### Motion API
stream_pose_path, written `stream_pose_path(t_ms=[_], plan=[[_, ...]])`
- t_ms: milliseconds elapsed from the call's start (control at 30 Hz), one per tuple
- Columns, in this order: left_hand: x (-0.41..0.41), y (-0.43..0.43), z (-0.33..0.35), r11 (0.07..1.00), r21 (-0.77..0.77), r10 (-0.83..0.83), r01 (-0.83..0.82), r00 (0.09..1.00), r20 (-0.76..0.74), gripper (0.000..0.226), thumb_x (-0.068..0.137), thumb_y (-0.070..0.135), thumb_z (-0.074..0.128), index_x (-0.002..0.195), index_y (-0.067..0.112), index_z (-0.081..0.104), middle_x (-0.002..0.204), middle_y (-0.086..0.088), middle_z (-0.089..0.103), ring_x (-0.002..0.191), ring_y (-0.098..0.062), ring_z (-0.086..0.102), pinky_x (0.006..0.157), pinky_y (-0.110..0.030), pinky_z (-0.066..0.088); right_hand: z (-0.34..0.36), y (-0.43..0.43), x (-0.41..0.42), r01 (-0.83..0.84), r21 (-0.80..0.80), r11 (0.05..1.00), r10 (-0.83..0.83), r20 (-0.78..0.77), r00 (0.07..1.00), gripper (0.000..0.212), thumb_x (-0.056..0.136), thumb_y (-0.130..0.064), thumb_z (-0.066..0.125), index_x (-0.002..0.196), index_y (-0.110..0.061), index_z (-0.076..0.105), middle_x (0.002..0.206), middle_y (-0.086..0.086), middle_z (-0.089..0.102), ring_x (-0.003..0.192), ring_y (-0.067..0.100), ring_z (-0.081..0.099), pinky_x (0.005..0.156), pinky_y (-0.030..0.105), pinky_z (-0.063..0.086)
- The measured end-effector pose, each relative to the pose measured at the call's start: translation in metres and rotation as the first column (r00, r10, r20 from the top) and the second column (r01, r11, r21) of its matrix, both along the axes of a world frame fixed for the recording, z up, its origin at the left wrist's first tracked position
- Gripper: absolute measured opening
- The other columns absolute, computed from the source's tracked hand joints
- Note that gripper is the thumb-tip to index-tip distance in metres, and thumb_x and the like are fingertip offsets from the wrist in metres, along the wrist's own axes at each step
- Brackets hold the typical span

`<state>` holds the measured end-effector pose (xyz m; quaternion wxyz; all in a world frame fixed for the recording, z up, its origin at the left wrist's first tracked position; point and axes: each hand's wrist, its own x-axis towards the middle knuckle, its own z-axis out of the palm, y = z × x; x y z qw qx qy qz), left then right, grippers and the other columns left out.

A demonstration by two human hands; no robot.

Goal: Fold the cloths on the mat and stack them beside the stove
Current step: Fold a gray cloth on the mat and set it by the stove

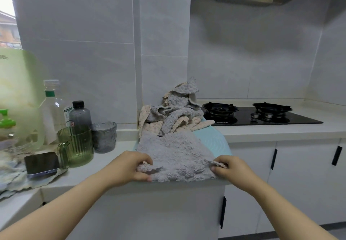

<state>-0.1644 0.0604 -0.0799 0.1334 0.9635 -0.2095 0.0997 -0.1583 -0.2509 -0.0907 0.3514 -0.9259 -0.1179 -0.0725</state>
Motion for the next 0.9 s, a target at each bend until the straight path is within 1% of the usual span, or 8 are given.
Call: stream_pose_path(t_ms=[200,333,467,567,633,733,800,900], plan=[[-0.018,0.009,0.017,1.000,-0.017,-0.016,0.012,0.977,-0.212,0.046,0.068,0.025,0.081,0.111,0.027,0.063,0.105,0.016,0.061,0.100,0.001,0.056,0.084,-0.006,0.039,0.011,-0.005,-0.018,-0.025,0.074,0.997,0.033,-0.107,0.994,0.011,0.081,-0.024,0.071,0.079,-0.014,0.068,0.062,-0.005,0.056,0.051,0.002,0.048,0.047,0.012,0.037],[-0.029,0.012,0.027,0.982,-0.189,-0.079,0.004,0.917,-0.391,0.029,0.069,0.013,0.081,0.092,0.026,0.068,0.089,0.014,0.068,0.078,0.004,0.060,0.074,-0.012,0.047,0.018,-0.007,-0.028,-0.052,0.102,0.993,0.071,-0.194,0.978,0.013,0.082,-0.022,0.071,0.082,-0.009,0.067,0.063,-0.001,0.052,0.049,0.004,0.047,0.045,0.013,0.039],[-0.032,0.014,0.031,0.950,-0.308,-0.116,-0.056,0.851,-0.512,0.016,0.076,0.011,0.076,0.091,0.015,0.071,0.084,-0.001,0.066,0.071,-0.007,0.060,0.067,-0.019,0.050,0.021,-0.009,-0.030,-0.073,0.088,0.993,0.091,-0.217,0.972,0.007,0.083,-0.022,0.070,0.088,-0.018,0.067,0.070,-0.004,0.052,0.059,0.004,0.050,0.052,0.012,0.041],[-0.025,0.013,0.034,0.909,-0.400,-0.111,-0.118,0.857,-0.504,0.005,0.085,0.013,0.067,0.089,0.013,0.070,0.068,0.007,0.063,0.061,-0.003,0.057,0.062,-0.018,0.049,0.026,-0.013,-0.021,-0.064,0.102,0.993,0.081,-0.169,0.982,0.014,0.084,-0.018,0.068,0.096,-0.023,0.064,0.083,-0.008,0.058,0.073,0.004,0.053,0.059,0.007,0.043],[-0.016,0.012,0.034,0.868,-0.460,-0.060,-0.188,0.880,-0.472,0.007,0.087,0.015,0.065,0.088,0.011,0.069,0.071,0.003,0.065,0.063,-0.007,0.060,0.061,-0.018,0.051,0.030,-0.013,-0.010,-0.037,0.175,0.984,0.062,-0.141,0.988,0.012,0.084,-0.014,0.068,0.095,-0.016,0.065,0.085,-0.003,0.061,0.073,0.006,0.056,0.057,0.007,0.044],[0.006,0.008,0.030,0.769,-0.564,0.028,-0.302,0.896,-0.443,0.011,0.088,0.016,0.063,0.091,0.007,0.067,0.079,-0.009,0.065,0.070,-0.019,0.061,0.064,-0.027,0.052,0.029,-0.011,0.012,0.035,0.293,0.956,-0.005,-0.101,0.995,0.009,0.084,-0.012,0.067,0.092,-0.008,0.066,0.084,0.005,0.064,0.073,0.013,0.058,0.063,0.020,0.047],[0.023,0.004,0.024,0.724,-0.594,0.098,-0.350,0.905,-0.414,0.011,0.089,0.016,0.063,0.087,0.005,0.065,0.069,-0.009,0.057,0.061,-0.018,0.052,0.056,-0.026,0.045,0.024,-0.006,0.031,0.107,0.338,0.935,-0.083,-0.084,0.993,0.013,0.085,-0.014,0.067,0.091,-0.003,0.067,0.085,0.011,0.066,0.076,0.020,0.058,0.068,0.031,0.046],[0.051,0.002,0.012,0.661,-0.636,0.175,-0.398,0.906,-0.385,0.022,0.088,0.012,0.063,0.067,0.009,0.057,0.050,-0.001,0.046,0.045,-0.013,0.039,0.042,-0.019,0.033,0.011,0.001,0.059,0.202,0.346,0.916,-0.198,-0.049,0.979,0.028,0.085,-0.017,0.066,0.088,0.010,0.059,0.075,0.011,0.055,0.071,0.020,0.046,0.066,0.031,0.034]])
